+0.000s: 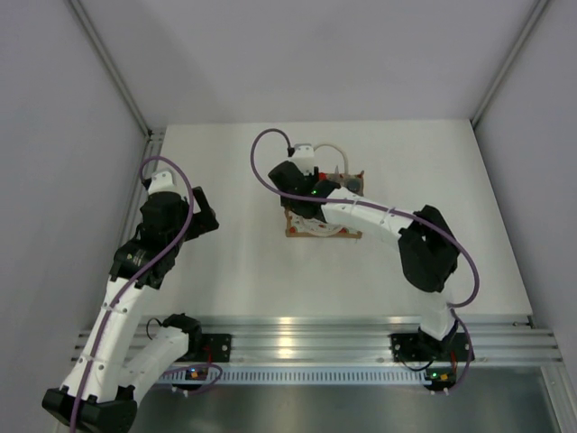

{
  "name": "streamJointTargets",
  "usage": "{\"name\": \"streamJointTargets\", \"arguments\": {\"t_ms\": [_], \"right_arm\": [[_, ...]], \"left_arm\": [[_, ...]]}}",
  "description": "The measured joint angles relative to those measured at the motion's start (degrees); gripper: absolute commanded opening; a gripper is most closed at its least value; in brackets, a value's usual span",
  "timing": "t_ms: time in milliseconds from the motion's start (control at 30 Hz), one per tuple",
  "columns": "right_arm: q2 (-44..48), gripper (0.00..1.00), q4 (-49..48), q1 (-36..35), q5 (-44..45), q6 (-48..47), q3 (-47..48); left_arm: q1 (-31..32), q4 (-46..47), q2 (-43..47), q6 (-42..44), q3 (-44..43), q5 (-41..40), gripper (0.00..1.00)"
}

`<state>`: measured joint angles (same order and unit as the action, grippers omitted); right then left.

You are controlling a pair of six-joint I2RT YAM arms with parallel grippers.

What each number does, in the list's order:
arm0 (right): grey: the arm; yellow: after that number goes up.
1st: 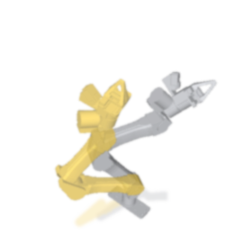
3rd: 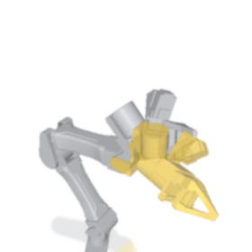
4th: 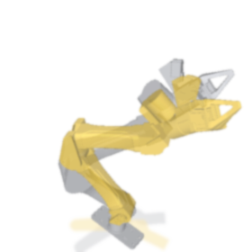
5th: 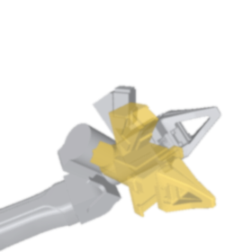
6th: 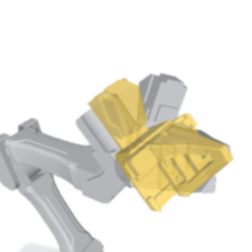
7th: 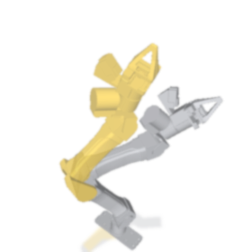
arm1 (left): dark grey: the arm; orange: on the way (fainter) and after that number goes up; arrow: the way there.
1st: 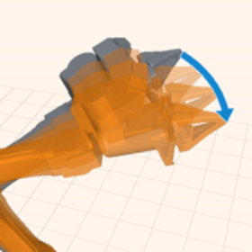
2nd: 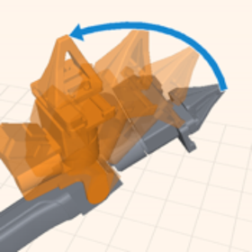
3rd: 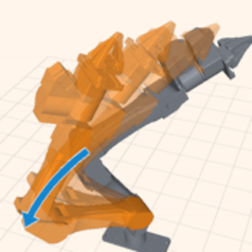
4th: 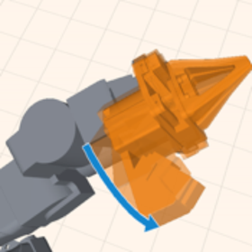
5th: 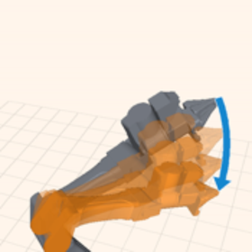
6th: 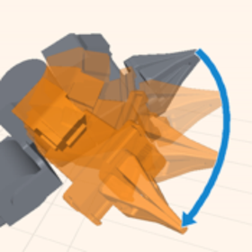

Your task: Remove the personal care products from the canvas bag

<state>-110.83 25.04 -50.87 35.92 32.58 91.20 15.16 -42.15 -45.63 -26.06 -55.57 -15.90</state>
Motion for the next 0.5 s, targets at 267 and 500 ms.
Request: {"name": "streamJointTargets", "arguments": {"t_ms": [267,500], "right_arm": [[-1.62,0.54,-0.02,0.44,0.00,-0.28,0.70],[-2.58,0.51,-0.44,0.76,0.00,-0.46,0.81]], "left_arm": [[0.00,0.00,0.00,0.00,0.00,0.02,0.98],[0.00,0.00,0.00,0.00,0.00,0.04,0.98]]}}
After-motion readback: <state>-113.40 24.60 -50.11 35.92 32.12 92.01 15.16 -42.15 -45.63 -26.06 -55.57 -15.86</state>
